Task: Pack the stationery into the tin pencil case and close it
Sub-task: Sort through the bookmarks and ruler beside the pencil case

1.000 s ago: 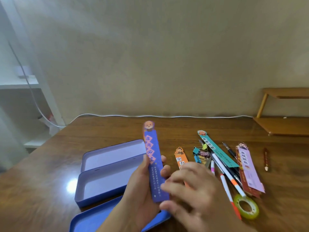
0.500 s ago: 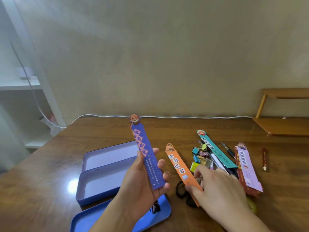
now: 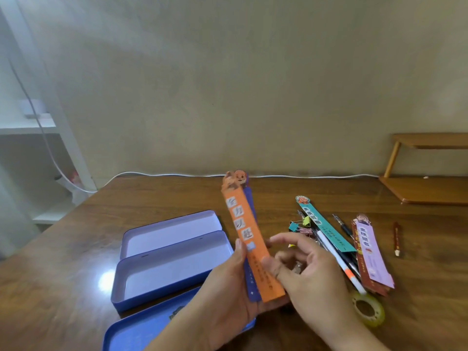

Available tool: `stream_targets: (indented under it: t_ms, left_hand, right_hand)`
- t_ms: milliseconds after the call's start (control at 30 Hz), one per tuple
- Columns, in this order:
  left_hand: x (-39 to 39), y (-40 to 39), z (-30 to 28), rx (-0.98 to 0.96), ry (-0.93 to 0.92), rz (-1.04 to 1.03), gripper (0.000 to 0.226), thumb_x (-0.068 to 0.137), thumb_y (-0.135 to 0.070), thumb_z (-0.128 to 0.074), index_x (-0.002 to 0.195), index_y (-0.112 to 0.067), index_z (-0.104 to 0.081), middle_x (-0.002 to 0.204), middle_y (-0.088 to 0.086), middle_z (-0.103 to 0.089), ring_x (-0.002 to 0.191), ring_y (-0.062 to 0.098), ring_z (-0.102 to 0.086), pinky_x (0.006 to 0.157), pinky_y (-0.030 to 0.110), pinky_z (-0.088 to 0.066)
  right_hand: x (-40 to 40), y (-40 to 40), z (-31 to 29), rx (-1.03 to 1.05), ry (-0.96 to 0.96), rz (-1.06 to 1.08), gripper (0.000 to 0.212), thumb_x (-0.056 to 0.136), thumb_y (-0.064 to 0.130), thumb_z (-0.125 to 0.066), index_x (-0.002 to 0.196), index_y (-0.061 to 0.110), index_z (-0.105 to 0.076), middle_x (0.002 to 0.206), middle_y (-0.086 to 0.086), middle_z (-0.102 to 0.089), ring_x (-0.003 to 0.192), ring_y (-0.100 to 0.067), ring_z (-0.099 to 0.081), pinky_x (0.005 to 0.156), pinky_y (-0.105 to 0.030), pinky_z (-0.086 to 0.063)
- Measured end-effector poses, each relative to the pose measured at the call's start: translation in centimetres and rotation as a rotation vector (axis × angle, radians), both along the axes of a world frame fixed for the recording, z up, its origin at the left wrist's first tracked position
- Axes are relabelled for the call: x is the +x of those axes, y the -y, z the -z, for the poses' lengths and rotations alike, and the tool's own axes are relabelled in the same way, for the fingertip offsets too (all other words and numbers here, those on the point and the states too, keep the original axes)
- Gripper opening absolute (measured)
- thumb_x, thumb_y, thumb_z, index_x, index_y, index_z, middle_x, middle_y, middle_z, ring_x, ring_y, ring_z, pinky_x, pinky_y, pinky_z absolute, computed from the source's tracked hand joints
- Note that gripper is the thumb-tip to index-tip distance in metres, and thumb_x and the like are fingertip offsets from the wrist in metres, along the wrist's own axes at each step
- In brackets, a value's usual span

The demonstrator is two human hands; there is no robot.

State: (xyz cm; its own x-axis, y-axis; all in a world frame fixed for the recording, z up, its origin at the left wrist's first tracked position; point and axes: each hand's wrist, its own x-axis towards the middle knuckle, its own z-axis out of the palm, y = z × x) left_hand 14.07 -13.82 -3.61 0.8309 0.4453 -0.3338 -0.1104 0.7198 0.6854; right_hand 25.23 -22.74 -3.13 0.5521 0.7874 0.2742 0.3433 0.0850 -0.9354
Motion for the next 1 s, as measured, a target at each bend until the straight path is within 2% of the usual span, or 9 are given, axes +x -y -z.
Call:
stream_targets:
  t_ms: [100,200,300,467,600,733,800,900,1000]
  left_hand:
    - [-0.1,0.0,-0.2,-0.024,0.067,0.019,0.052,0.089,-0.051,-0.042,0.111,-0.015,-0.074,0.116,0.021,-0.070,0.103,0.037,-0.070,0.078,0.052,-0.058]
    - [0.0,0.0,0.2,-0.010,0.100,0.028,0.055,0.096,-0.053,-0.034,0.108,-0.015,-0.073,0.101,0.018,-0.068,0.087,0.032,-0.069,0.073,0.046,-0.058]
    - [0.1,0.0,0.4,0.005,0.105,0.013,0.050,0.093,-0.055,-0.040,0.107,-0.019,-0.071,0.090,0.017,-0.066,0.074,0.028,-0.064,0.068,0.039,-0.055]
    - [0.1,-0.1,0.6,0.016,0.138,0.031,0.048,0.095,-0.055,-0.040,0.105,-0.018,-0.069,0.089,0.016,-0.063,0.071,0.028,-0.059,0.065,0.041,-0.052]
    - [0.1,-0.4,0.6,-0.046,0.182,0.021,0.049,0.091,-0.051,-0.043,0.105,-0.013,-0.070,0.091,0.019,-0.064,0.063,0.031,-0.057,0.059,0.041,-0.054]
    - [-0.1,-0.5,0.9,-0.026,0.195,0.050,0.048,0.090,-0.052,-0.045,0.106,-0.016,-0.073,0.092,0.015,-0.067,0.065,0.029,-0.059,0.063,0.040,-0.051]
    - [0.0,-0.5,1.1,-0.028,0.174,0.063,0.049,0.092,-0.053,-0.042,0.109,-0.018,-0.072,0.094,0.014,-0.067,0.068,0.028,-0.059,0.063,0.037,-0.049]
    - [-0.1,-0.7,1.1,-0.021,0.137,0.056,0.048,0.093,-0.053,-0.043,0.110,-0.018,-0.071,0.090,0.013,-0.066,0.068,0.026,-0.061,0.059,0.036,-0.050]
    - [-0.4,-0.9,0.7,-0.026,0.109,0.043,0.044,0.092,-0.052,-0.047,0.110,-0.018,-0.069,0.079,0.013,-0.056,0.059,0.023,-0.051,0.052,0.029,-0.043]
  right_hand:
    - [-0.2,-0.1,0.8,-0.059,0.298,0.130,0.022,0.072,0.040,-0.080,0.088,0.046,-0.066,0.072,0.012,-0.063,0.079,0.001,-0.062,0.060,-0.017,-0.050]
    - [-0.3,-0.2,1.2,-0.036,0.586,0.210,0.020,0.069,0.041,-0.078,0.084,0.044,-0.065,0.069,0.026,-0.052,0.081,0.001,-0.053,0.062,-0.016,-0.044]
    - [-0.4,-0.3,1.3,0.010,0.695,0.110,0.021,0.068,0.048,-0.067,0.086,0.038,-0.064,0.075,0.027,-0.053,0.083,-0.001,-0.049,0.066,-0.020,-0.044]
    - [0.5,0.1,1.1,-0.014,0.934,-0.087,0.044,0.060,0.052,-0.072,0.101,0.040,-0.059,0.099,0.022,-0.053,0.101,-0.007,-0.050,0.079,-0.026,-0.046]
    - [1.3,0.9,0.5,-0.066,0.995,-0.141,0.047,0.065,0.060,-0.068,0.108,0.043,-0.057,0.105,0.023,-0.051,0.101,-0.006,-0.050,0.082,-0.029,-0.045]
    - [0.8,0.9,0.4,-0.017,0.986,-0.065,0.038,0.064,0.055,-0.070,0.099,0.039,-0.066,0.099,0.020,-0.058,0.092,-0.009,-0.056,0.076,-0.033,-0.051]
    - [0.7,0.9,0.4,0.003,0.941,-0.026,0.037,0.062,0.053,-0.071,0.096,0.038,-0.068,0.097,0.021,-0.059,0.092,-0.008,-0.056,0.075,-0.033,-0.052]
    - [1.5,0.8,0.0,0.013,0.924,-0.044,0.036,0.072,0.064,-0.066,0.095,0.038,-0.067,0.097,0.024,-0.058,0.095,-0.003,-0.052,0.079,-0.027,-0.047]
    - [5.0,1.1,-0.9,-0.004,0.759,0.290,0.028,0.082,0.058,-0.063,0.087,0.031,-0.069,0.088,0.016,-0.066,0.090,-0.008,-0.053,0.068,-0.024,-0.044]
